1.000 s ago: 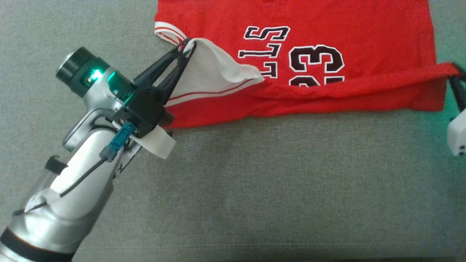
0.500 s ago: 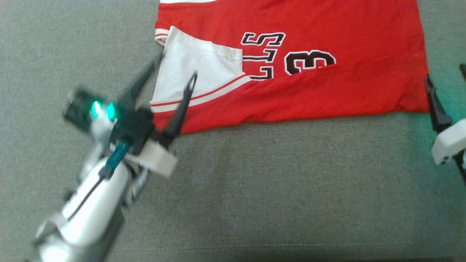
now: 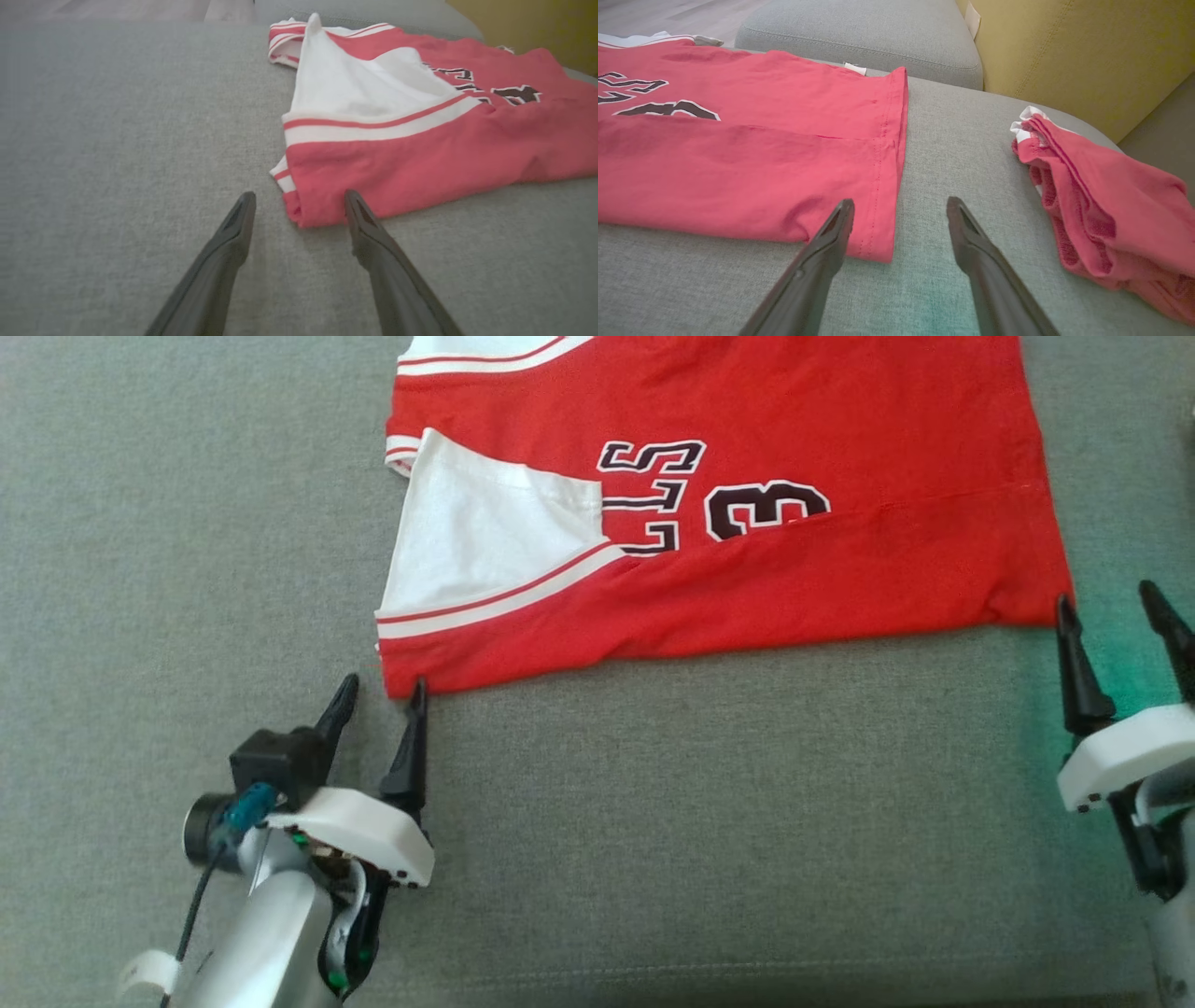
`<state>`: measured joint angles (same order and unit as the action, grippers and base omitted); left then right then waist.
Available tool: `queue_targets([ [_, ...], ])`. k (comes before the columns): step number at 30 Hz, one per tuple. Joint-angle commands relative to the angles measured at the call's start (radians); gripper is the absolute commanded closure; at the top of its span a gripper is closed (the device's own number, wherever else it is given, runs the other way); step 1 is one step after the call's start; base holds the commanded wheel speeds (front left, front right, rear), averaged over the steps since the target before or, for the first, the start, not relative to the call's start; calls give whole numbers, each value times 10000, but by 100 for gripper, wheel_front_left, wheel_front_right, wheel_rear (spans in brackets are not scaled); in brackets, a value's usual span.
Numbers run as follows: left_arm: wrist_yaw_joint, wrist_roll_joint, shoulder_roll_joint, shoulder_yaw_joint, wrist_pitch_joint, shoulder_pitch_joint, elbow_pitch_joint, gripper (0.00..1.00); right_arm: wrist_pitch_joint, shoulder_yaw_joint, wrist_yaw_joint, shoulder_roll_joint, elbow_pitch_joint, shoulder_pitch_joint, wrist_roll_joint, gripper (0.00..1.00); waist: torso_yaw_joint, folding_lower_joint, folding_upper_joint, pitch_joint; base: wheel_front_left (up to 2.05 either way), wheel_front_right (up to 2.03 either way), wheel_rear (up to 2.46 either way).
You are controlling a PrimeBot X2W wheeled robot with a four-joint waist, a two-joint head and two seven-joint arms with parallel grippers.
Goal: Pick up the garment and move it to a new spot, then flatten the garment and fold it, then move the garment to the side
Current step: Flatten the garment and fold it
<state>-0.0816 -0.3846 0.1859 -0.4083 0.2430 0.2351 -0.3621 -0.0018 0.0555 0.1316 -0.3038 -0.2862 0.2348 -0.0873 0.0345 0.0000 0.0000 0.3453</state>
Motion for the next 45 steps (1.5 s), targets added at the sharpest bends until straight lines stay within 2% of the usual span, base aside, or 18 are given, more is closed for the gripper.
queue_targets([
  [1, -89, -114, 79, 429, -15, 316, 138, 0, -155, -105, -9, -98, 221, -21, 55, 0, -24, 0, 0, -14, 0, 0, 0],
  [10, 392, -452, 3, 285, -305, 769, -632, 0, -311, -286, -9, 106, -353, 320, -166, 0, -46, 0, 0, -61, 0, 0, 0],
  [11, 452, -432, 11, 230, -301, 815, -689, 18, -323, -283, -9, 160, -470, 397, -269, 0, -35, 0, 0, -77, 0, 0, 0],
  [12, 514, -423, 15, 186, -287, 854, -738, 68, -325, -303, -9, 200, -598, 481, -355, 0, -24, 0, 0, -93, 0, 0, 0],
  [13, 563, -420, 13, 152, -270, 887, -786, 100, -345, -339, -9, 230, -723, 576, -431, 0, -7, 0, 0, -111, 0, 0, 0],
  [22, 834, -308, 11, -58, -67, 1176, -1013, 100, -425, -354, -9, 398, -2302, 1422, -1243, 0, 281, 0, 0, -236, 0, 0, 0],
  [23, 855, -298, 3, -78, -47, 1201, -1032, 100, -418, -391, -9, 404, -2453, 1462, -1333, 15, 310, 0, 0, -247, 0, 0, 0],
  [25, 893, -296, -7, -101, -17, 1235, -1068, 100, -395, -448, -9, 422, -2711, 1503, -1521, 51, 347, 0, 0, -267, 0, 0, 0],
  [26, 899, -293, -2, -98, 0, 1246, -1075, 100, -385, -489, -9, 429, -2817, 1519, -1621, 63, 351, 0, 0, -273, 0, 0, 0],
  [27, 904, -294, 0, -93, 16, 1253, -1079, 100, -394, -521, -9, 429, -2908, 1535, -1721, 87, 357, 0, 0, -281, 0, 0, 0],
  [28, 912, -299, -1, -91, 30, 1253, -1083, 100, -420, -556, -9, 410, -2990, 1549, -1800, 100, 367, 0, 0, -292, 0, 0, 0],
  [38, 814, -490, 7, 61, 111, 782, -665, 100, -817, -800, -9, 66, -3175, 1322, -2420, 100, 449, 0, 0, -610, 0, 0, 0],
  [45, 620, -697, -2, 50, 99, -190, 63, 100, -864, -805, -9, -430, -2780, 512, -3199, 100, 763, 0, 0, -933, 0, 0, 0],
])
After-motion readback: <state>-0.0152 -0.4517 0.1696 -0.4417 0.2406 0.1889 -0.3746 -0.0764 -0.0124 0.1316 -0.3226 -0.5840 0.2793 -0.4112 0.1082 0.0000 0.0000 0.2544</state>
